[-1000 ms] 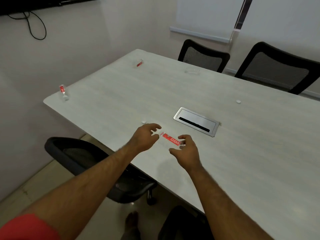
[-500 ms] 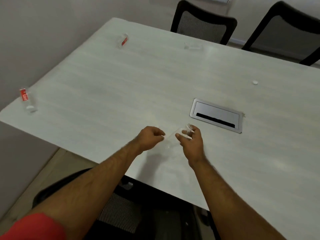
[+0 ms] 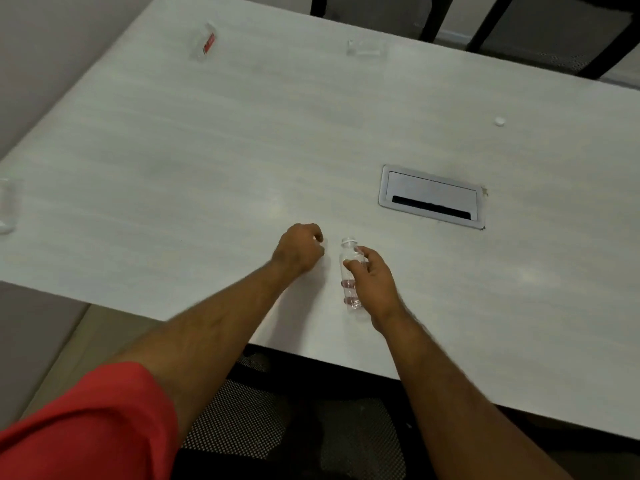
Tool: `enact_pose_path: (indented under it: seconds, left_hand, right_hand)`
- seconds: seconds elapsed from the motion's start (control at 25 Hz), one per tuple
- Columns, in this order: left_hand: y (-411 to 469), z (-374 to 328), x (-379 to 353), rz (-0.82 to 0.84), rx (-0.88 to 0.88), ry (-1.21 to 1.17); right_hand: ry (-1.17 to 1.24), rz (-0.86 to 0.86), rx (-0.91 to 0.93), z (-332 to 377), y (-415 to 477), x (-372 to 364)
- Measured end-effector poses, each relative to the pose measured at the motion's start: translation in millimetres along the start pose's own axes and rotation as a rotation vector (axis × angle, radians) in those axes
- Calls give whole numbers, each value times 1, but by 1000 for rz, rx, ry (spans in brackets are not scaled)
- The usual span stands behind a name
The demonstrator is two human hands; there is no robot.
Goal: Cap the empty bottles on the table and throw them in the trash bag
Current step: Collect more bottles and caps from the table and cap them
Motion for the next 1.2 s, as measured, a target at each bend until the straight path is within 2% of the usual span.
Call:
enact_pose_path:
  seconds: [0.08, 0.12, 0.2, 0.36, 0.48, 0.64, 0.84, 0.88, 0.92, 1.0, 1.08, 1.12, 1.2]
  left_hand:
    - [-32, -8, 16, -68, 202, -550]
    - [-51, -16, 26, -83, 249, -780]
    - [-90, -32, 50, -104, 229, -976]
    - [-177, -50, 99, -169, 72, -879]
    - [-248, -45, 133, -230, 35, -870]
    - [-316, -27, 184, -278, 14, -904]
    - [-374, 32, 248, -471, 89, -870]
    - [-383, 48, 261, -483, 95, -915]
    - [-392, 76, 282, -475, 82, -976]
    - [-401, 111, 309, -407, 34, -1094]
    - [-408, 149, 335, -363, 1, -1161]
    - [-410, 175, 350, -363, 5, -1161]
    - [-409, 226, 376, -405, 37, -1120]
  right_hand:
    - [40, 30, 13, 3, -32, 2]
    - [51, 56, 33, 5, -51, 1]
    - [33, 100, 102, 11, -89, -4]
    - [-73, 51, 325, 21, -166, -23]
    - [-135, 15, 498, 23, -226, -44]
    - [-313, -9, 703, 32, -294, -85]
    - [-583, -207, 970, 44, -351, -174]
    - [-564, -192, 962, 45, -359, -196]
    - [-451, -82, 881, 49, -366, -230]
    - [-33, 335, 562, 47, -365, -282]
    - [173, 621, 320, 41, -367, -332]
    - [189, 677, 255, 39, -367, -360]
    - [129, 659, 217, 38, -368, -413]
Point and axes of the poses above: each hand's wrist, its own y-axis towards the middle knuckle, its own x-axis out of the back of the hand, z = x × y, the point moved 5 cm from there along y, towards the middle knuckle, and after that the axes turned 7 degrees about -x, right-handed, at the moved point
